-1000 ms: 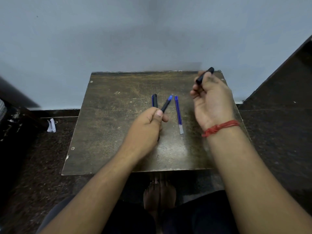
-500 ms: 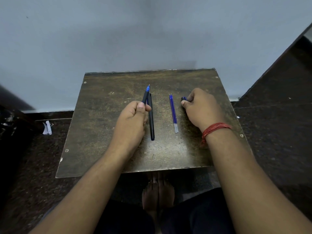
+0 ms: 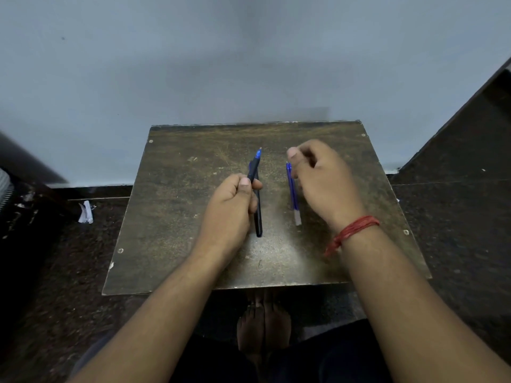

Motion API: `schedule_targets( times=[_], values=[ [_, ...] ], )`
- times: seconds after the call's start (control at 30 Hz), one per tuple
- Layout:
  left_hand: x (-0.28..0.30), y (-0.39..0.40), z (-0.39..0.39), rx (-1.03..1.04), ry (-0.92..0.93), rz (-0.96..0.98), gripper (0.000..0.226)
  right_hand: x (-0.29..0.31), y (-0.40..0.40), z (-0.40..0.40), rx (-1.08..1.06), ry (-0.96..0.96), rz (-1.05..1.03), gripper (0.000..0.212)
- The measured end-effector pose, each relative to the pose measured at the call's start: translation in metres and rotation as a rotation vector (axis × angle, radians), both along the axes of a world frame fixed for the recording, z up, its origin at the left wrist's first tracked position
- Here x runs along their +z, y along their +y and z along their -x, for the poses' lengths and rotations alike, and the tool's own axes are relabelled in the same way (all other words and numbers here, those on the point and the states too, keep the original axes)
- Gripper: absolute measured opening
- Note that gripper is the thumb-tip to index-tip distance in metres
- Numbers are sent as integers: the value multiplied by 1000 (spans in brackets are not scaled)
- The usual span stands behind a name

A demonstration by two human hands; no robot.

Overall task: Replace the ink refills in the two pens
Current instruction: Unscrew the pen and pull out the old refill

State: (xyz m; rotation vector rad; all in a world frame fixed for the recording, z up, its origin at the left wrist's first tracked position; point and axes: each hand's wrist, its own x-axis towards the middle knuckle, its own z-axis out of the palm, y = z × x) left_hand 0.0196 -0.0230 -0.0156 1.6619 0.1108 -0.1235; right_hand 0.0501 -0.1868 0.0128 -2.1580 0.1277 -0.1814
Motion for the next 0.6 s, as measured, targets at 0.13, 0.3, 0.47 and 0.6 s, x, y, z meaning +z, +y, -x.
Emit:
schedule_targets(
  times=[0.13,0.3,0.47,0.6],
  values=[
    [-1,-5,2,-43,-32,-12,31,-4,23,5,71,81,-339,28],
    [-1,-8,3,-81,-30,49,32,-7,25,5,110,102,-536,19],
    [0,-9,1,-115,23,147,34,-5,25,5,114,81,-654,9],
    [3,-9,1,-128,33,177,32,-3,25,4,109,90,-702,6]
  ],
)
